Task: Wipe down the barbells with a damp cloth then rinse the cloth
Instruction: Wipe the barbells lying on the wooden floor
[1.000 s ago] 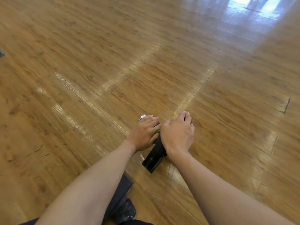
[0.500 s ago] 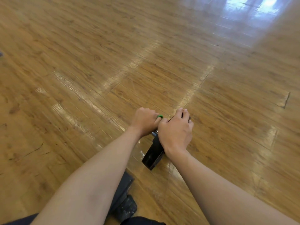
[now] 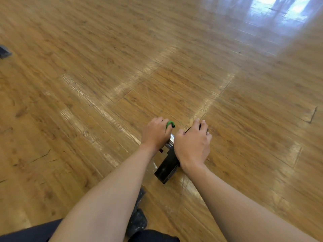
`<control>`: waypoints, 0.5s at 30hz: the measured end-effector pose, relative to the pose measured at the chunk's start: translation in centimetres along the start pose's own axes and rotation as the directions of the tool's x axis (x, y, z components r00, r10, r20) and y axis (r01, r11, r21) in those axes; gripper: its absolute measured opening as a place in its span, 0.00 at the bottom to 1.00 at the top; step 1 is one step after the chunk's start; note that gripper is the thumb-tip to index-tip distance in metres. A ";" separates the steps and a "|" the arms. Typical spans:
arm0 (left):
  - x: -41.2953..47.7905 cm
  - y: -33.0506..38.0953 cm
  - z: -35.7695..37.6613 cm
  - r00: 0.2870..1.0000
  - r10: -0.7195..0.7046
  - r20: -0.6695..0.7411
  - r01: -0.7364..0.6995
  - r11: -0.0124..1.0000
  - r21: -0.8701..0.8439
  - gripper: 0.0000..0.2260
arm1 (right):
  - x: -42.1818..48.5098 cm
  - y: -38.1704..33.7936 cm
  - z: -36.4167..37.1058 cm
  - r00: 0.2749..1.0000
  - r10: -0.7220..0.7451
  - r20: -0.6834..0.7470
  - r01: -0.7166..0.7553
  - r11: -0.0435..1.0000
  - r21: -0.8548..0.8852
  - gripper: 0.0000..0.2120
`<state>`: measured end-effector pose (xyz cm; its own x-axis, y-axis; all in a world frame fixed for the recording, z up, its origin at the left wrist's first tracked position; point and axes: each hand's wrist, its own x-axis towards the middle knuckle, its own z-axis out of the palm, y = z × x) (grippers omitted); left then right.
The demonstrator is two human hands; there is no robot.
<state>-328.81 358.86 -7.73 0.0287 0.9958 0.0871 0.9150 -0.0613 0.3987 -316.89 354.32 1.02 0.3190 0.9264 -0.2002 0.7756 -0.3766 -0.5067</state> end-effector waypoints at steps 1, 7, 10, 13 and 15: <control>0.7 0.2 -0.2 0.999 -0.044 0.030 0.044 0.999 0.003 0.13 | 0.2 0.1 0.0 1.000 0.002 -0.001 -0.002 1.000 0.003 0.32; 3.5 1.0 -1.5 0.943 -0.288 0.169 0.307 0.946 -0.102 0.20 | 0.7 0.1 0.0 1.000 0.006 -0.008 -0.006 1.000 -0.007 0.31; 2.2 2.0 -0.9 0.901 -0.432 0.040 0.431 0.881 -0.193 0.19 | 0.4 0.1 0.1 1.000 0.007 -0.012 -0.007 1.000 -0.008 0.32; 0.3 2.4 0.0 0.824 -0.557 -0.106 0.501 0.803 -0.323 0.16 | -0.1 0.0 0.2 1.000 0.001 -0.013 -0.001 1.000 -0.008 0.32; 0.0 2.3 0.0 0.797 -0.592 -0.121 0.525 0.778 -0.346 0.17 | -0.2 -0.1 0.1 1.000 0.001 -0.010 -0.001 1.000 -0.009 0.32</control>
<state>-326.71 358.68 -6.79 -0.5675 0.8215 -0.0562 0.5875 0.4518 0.6714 -317.09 354.15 0.98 0.3256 0.9258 -0.1920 0.7801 -0.3778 -0.4988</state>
